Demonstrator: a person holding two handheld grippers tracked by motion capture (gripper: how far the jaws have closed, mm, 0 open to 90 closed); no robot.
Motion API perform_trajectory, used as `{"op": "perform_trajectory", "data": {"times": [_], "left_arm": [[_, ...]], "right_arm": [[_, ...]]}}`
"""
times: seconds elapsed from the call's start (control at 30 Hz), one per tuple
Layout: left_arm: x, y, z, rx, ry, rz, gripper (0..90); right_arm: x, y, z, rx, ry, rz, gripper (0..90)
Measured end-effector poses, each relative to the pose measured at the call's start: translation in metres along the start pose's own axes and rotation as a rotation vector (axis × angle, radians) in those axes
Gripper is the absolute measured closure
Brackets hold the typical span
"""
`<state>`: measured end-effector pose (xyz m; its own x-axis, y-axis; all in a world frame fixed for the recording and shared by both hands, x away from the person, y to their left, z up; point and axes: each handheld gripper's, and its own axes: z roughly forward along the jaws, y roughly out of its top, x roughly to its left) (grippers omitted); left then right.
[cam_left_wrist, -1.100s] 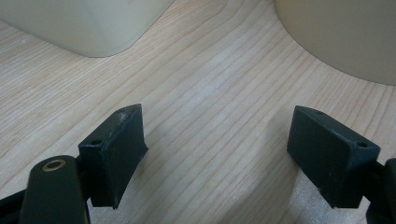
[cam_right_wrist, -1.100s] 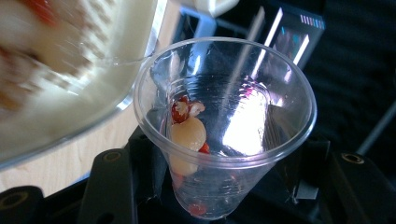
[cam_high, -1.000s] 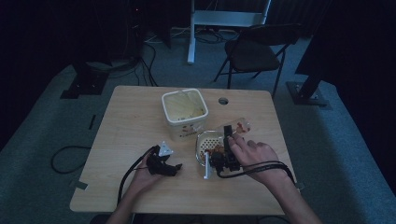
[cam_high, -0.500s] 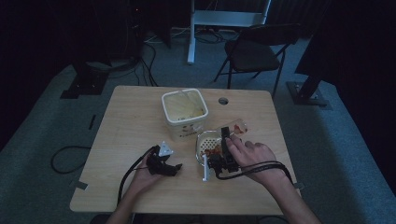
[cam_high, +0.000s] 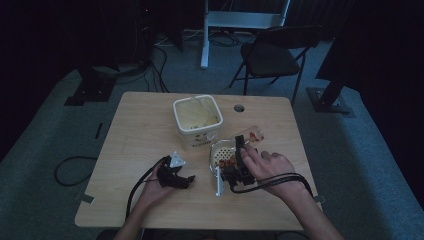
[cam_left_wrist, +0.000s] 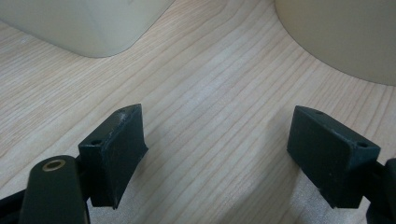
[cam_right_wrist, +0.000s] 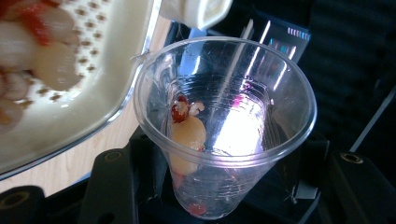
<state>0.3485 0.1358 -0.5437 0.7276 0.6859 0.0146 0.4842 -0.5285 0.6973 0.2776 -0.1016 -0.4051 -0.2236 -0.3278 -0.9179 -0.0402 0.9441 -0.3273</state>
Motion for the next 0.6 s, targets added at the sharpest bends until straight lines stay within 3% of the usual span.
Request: {"op": "perform_trajectory", "data": {"times": [0.1,0.6], "left_arm": [[0.0001,0.0000,-0.0002,0.002,-0.001,0.002,19.9],[0.0000,0.0000,-0.0001,0.001,-0.001,0.000,19.9]], "right_arm": [[0.0058,0.0019,0.0005,0.001,-0.008,-0.069,42.2],[0.0099,-0.0035,0.0026,0.014,0.017,-0.103,41.2]]}}
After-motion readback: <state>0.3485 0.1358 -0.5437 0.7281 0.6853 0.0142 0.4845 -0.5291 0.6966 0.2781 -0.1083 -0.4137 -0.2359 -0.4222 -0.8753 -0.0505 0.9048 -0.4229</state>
